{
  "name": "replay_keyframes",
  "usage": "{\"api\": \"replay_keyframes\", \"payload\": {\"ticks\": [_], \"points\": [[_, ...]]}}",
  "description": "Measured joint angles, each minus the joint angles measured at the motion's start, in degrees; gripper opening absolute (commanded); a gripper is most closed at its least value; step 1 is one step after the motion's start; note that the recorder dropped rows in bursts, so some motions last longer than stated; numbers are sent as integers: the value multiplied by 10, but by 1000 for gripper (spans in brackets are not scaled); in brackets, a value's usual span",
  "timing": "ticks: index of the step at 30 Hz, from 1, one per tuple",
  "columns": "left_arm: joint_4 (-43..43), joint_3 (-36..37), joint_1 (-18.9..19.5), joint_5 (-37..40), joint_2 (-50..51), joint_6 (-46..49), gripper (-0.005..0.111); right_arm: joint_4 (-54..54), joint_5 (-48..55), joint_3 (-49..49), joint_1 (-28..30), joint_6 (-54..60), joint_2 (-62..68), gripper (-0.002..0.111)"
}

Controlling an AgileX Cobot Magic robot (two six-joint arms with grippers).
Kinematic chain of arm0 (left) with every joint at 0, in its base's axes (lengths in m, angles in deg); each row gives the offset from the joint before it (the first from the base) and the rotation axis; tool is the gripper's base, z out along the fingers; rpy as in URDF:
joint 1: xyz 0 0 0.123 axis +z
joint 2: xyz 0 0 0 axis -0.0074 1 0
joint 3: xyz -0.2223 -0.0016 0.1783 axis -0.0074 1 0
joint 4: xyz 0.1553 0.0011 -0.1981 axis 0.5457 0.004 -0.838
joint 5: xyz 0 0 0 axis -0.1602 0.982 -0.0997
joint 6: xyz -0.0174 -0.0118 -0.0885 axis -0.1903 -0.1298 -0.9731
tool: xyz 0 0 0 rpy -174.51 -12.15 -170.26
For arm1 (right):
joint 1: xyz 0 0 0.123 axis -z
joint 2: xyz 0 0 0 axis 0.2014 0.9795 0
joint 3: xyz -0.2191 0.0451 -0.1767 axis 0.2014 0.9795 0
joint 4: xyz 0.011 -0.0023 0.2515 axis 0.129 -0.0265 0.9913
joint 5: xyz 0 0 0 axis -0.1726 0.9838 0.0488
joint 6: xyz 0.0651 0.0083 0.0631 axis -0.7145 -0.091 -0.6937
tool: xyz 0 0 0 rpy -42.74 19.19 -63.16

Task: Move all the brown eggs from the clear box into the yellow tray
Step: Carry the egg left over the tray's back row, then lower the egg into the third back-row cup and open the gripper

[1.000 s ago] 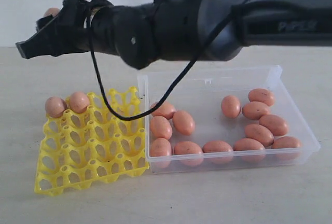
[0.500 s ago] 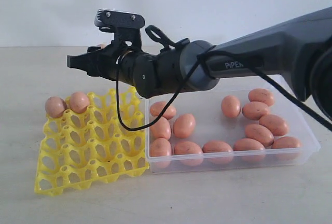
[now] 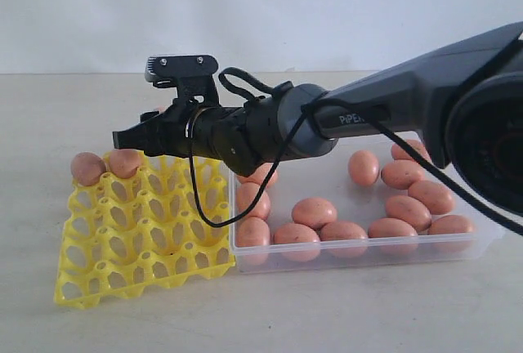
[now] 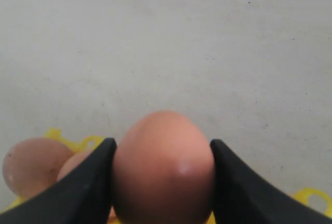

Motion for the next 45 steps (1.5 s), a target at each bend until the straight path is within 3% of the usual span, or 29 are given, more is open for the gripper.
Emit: {"api": "replay_keyframes", "payload": {"ticks": [33, 35, 41, 45], "points": [[0, 0, 0, 0, 0, 0, 22, -33, -20, -1, -11, -7, 17, 1], [0, 0, 0, 0, 0, 0, 22, -33, -9, -1, -11, -4, 17, 6], [0, 0, 0, 0, 0, 0, 22, -40, 8, -1, -11, -1, 17, 40], [0, 0, 0, 0, 0, 0, 22, -42, 6, -1, -11, 1, 17, 43]]}}
